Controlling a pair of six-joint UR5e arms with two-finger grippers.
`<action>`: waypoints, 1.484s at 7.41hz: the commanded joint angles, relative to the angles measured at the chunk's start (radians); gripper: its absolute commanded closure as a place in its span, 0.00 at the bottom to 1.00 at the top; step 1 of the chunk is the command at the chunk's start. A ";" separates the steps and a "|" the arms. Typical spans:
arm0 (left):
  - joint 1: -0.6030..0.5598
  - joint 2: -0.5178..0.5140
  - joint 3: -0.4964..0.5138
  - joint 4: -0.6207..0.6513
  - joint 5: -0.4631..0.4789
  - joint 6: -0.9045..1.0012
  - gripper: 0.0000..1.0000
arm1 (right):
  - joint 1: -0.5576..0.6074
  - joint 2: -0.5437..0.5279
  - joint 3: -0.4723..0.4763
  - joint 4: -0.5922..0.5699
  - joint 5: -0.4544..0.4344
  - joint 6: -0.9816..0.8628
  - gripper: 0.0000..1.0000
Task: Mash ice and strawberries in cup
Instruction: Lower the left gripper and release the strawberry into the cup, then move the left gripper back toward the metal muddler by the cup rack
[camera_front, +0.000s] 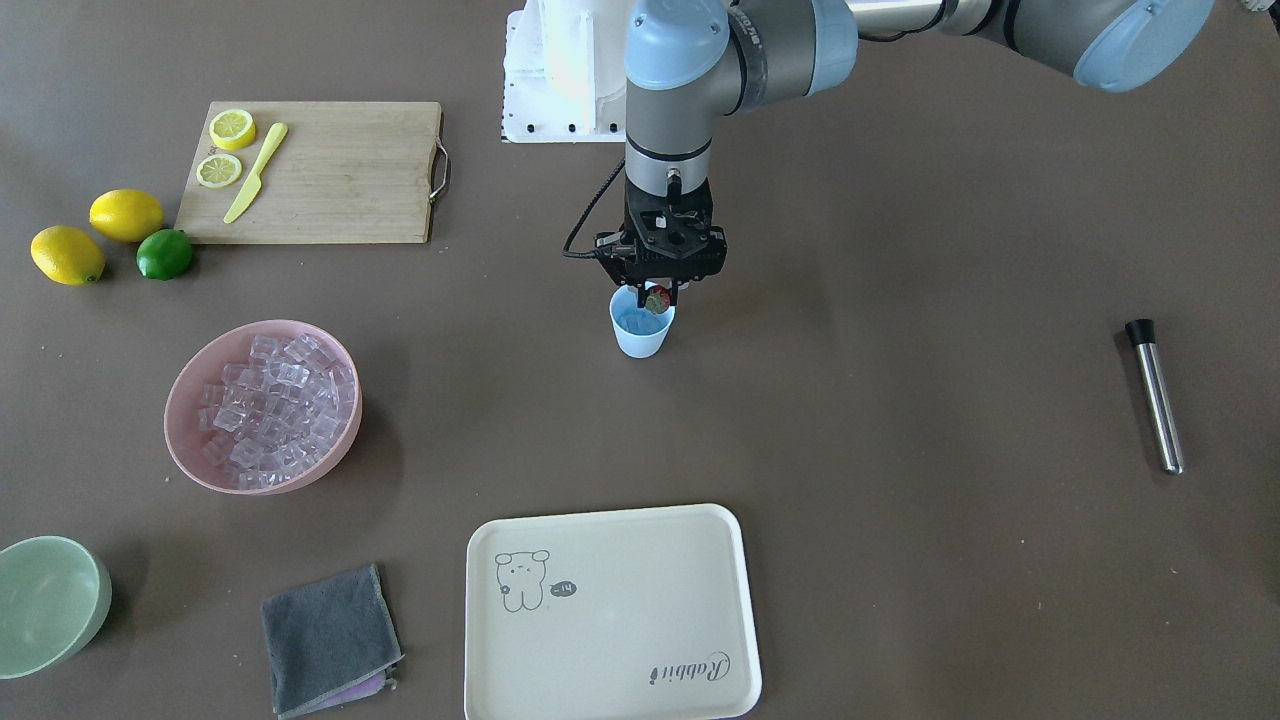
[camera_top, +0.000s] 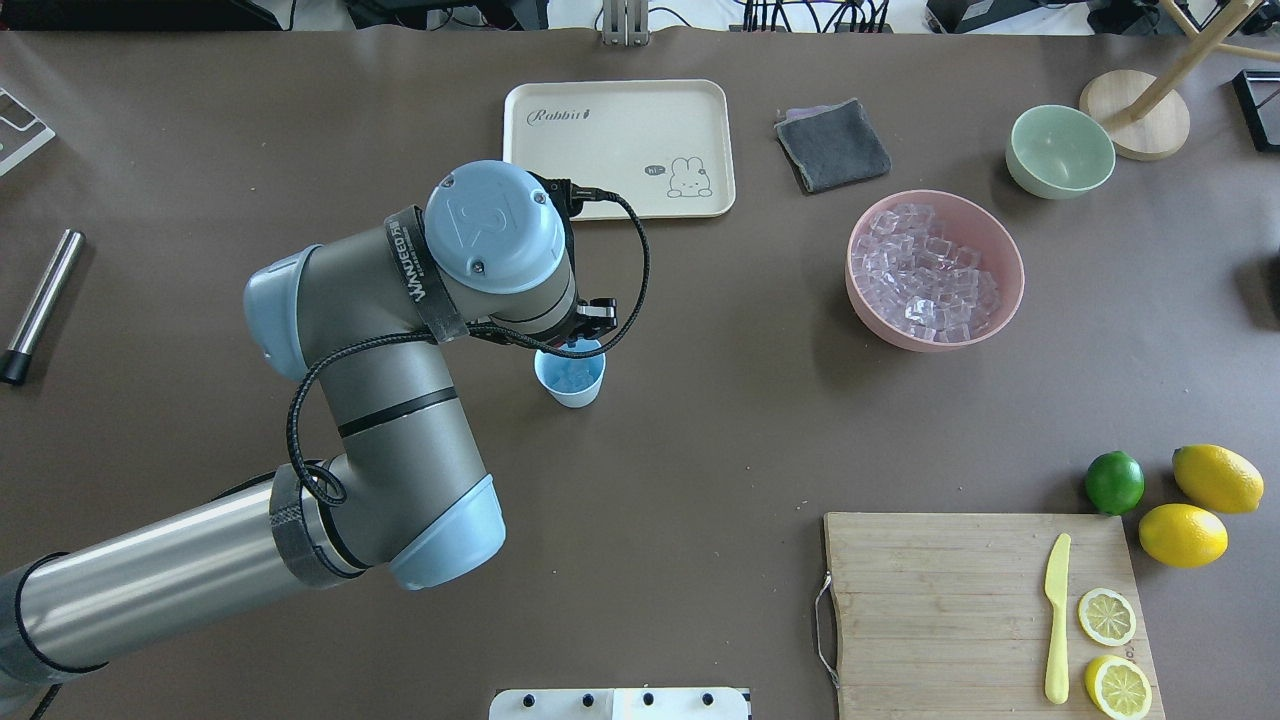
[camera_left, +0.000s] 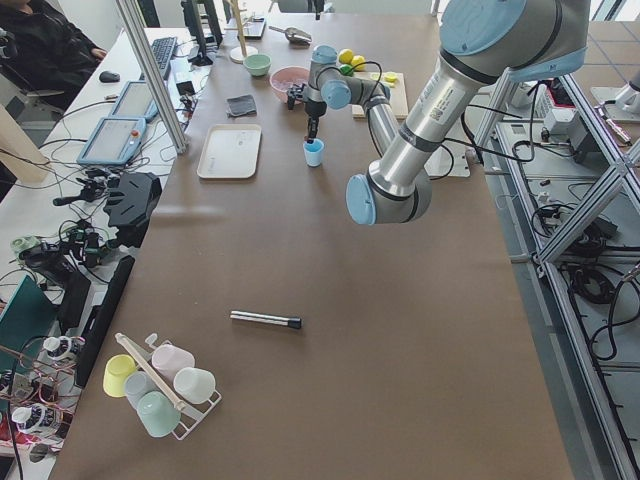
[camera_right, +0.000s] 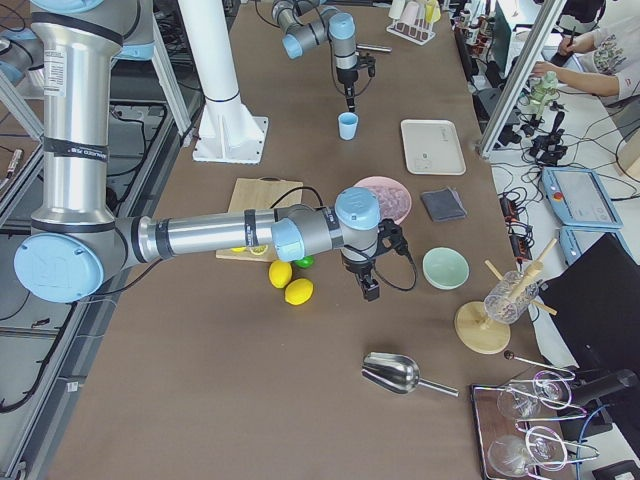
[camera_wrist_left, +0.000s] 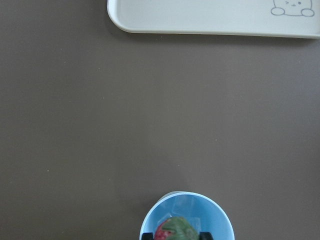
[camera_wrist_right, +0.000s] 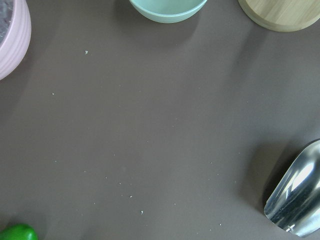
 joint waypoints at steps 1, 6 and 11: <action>0.002 0.000 0.005 -0.004 -0.002 0.011 0.68 | 0.000 0.002 0.000 0.001 -0.001 0.000 0.02; -0.196 0.134 -0.071 -0.004 -0.150 0.276 0.03 | 0.002 0.021 0.003 0.002 0.002 0.037 0.02; -0.581 0.440 0.320 -0.395 -0.304 0.833 0.03 | -0.047 0.059 0.028 0.017 0.005 0.085 0.02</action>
